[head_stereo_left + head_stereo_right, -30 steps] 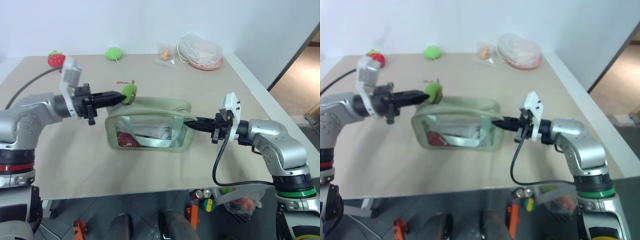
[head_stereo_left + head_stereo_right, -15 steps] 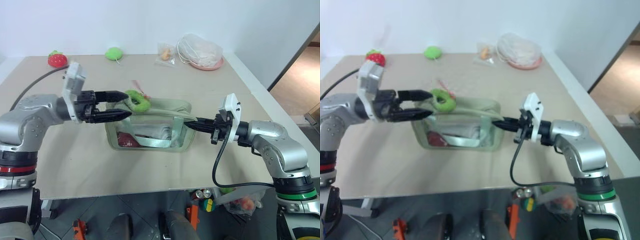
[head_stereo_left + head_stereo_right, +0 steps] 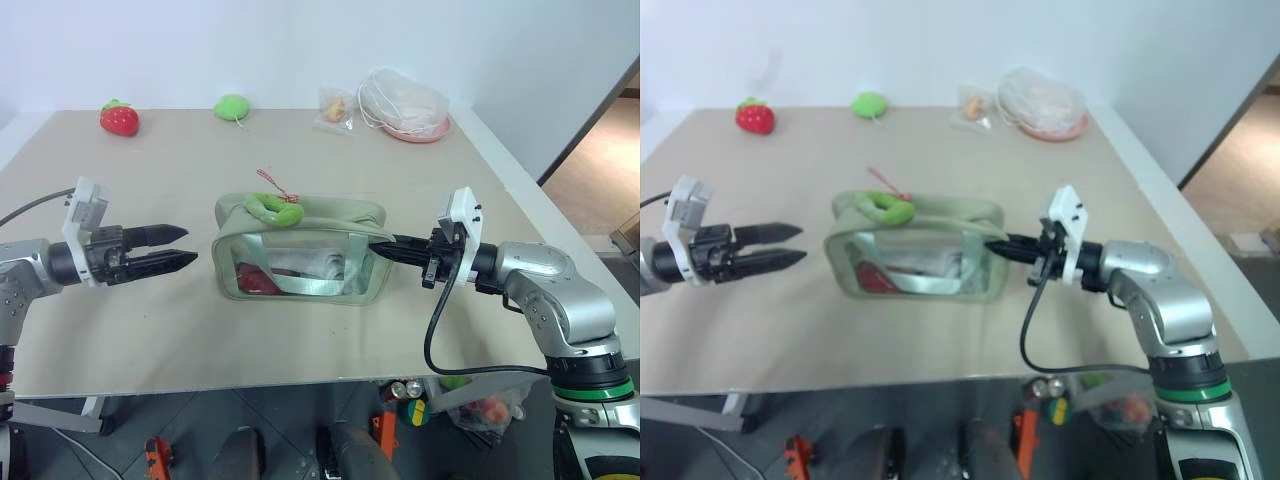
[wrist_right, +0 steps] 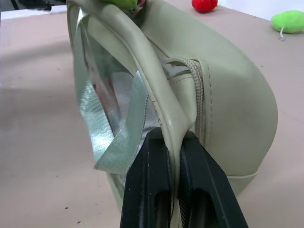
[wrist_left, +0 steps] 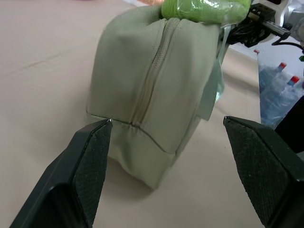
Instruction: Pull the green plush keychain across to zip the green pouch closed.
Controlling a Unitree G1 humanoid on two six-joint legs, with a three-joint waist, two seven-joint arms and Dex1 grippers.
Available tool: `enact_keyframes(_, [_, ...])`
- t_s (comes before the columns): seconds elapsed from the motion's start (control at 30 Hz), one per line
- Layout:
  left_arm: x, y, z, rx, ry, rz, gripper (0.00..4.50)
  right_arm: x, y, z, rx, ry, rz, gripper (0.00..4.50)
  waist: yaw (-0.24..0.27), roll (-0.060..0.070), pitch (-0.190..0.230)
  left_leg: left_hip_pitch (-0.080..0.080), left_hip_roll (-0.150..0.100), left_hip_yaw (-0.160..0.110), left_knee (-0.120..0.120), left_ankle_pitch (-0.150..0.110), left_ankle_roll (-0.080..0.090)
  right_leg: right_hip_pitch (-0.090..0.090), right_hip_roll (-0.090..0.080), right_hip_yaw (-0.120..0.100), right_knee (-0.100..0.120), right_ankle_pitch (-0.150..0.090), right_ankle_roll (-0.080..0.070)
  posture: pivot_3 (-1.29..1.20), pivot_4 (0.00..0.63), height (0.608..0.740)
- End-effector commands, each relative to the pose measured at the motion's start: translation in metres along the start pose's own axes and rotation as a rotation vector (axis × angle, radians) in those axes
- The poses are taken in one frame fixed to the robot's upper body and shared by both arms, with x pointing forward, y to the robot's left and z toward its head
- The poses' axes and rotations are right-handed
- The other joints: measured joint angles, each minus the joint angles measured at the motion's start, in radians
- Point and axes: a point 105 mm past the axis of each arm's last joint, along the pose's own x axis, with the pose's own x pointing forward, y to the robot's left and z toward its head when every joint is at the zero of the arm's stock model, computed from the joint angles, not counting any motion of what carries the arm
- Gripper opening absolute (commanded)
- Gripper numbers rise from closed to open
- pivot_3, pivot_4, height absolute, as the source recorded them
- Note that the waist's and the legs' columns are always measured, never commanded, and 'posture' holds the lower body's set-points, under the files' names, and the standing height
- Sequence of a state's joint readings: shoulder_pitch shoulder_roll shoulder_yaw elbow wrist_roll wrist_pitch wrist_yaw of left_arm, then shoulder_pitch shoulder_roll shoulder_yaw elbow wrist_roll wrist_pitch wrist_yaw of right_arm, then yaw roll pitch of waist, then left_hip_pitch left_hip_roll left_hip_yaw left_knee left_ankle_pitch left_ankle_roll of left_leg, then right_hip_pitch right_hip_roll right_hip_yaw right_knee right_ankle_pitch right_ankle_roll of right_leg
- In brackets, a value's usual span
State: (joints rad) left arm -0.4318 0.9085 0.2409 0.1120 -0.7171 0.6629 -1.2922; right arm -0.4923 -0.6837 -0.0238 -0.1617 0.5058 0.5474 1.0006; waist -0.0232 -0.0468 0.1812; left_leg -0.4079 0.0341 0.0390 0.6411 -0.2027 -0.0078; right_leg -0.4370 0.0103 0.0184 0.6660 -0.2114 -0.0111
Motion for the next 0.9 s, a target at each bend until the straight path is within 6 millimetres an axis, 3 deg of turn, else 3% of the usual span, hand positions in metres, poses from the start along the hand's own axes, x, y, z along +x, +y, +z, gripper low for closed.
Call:
enact_keyframes(0.03, [0.011, -0.008, 0.003, 0.043, 0.001, -0.045, 3.88, 0.0, 0.002, 0.004, -0.015, 0.002, 0.017, 0.0, 0.001, 0.0, 0.0, 0.0, 0.0, 0.0, 0.0, 0.0, 0.0, 0.0, 0.0, 0.0, 0.0, 0.0, 0.001, 0.0, 0.15, 0.74])
enact_keyframes(0.33, [0.036, -0.005, -0.004, 0.036, 0.012, -0.091, 3.88, -0.003, 0.002, 0.005, -0.018, 0.005, 0.006, 0.0, 0.0, 0.0, 0.0, 0.0, 0.0, 0.001, -0.001, 0.0, 0.0, -0.001, 0.001, 0.001, 0.0, 0.001, 0.002, 0.0, 0.15, 0.74])
enact_keyframes(0.37, [0.037, -0.003, -0.001, 0.032, -0.002, -0.093, 3.34, -0.003, 0.002, 0.005, -0.018, 0.007, 0.003, 0.0, 0.0, 0.0, 0.0, 0.0, 0.0, 0.001, -0.001, 0.0, 0.0, -0.001, 0.001, 0.001, 0.0, 0.001, 0.002, 0.0, 0.15, 0.74])
enact_keyframes(0.4, [0.038, -0.004, 0.002, 0.032, -0.017, -0.103, 3.21, -0.004, 0.002, 0.004, -0.017, 0.008, 0.0, 0.0, 0.0, 0.0, 0.0, 0.0, -0.001, 0.001, -0.001, 0.0, 0.0, -0.001, 0.001, 0.001, 0.0, 0.001, 0.002, 0.0, 0.15, 0.74])
enact_keyframes(0.5, [0.039, -0.005, 0.012, 0.026, -0.058, -0.125, 2.02, -0.006, 0.002, 0.004, -0.015, 0.01, -0.01, 0.0, 0.0, 0.0, 0.0, 0.0, -0.001, 0.001, -0.001, 0.0, 0.0, 0.0, 0.002, 0.0, 0.0, 0.001, 0.002, 0.0, 0.15, 0.74])
enact_keyframes(0.7, [0.042, -0.006, 0.004, 0.041, -0.026, -0.129, 0.02, -0.007, 0.002, 0.003, -0.012, 0.013, -0.016, 0.0, 0.0, 0.0, 0.0, 0.0, -0.001, 0.0, -0.001, 0.0, 0.0, -0.001, 0.001, 0.001, 0.0, 0.001, 0.002, 0.0, 0.15, 0.74])
enact_keyframes(0.9, [0.045, -0.01, -0.004, 0.073, 0.007, -0.131, 0.02, -0.008, -0.001, 0.006, 0.021, -0.017, -0.024, 0.0, 0.001, 0.0, 0.0, 0.0, -0.001, 0.0, -0.001, 0.0, 0.0, 0.0, 0.0, 0.001, 0.0, 0.001, 0.002, 0.0, 0.15, 0.74])
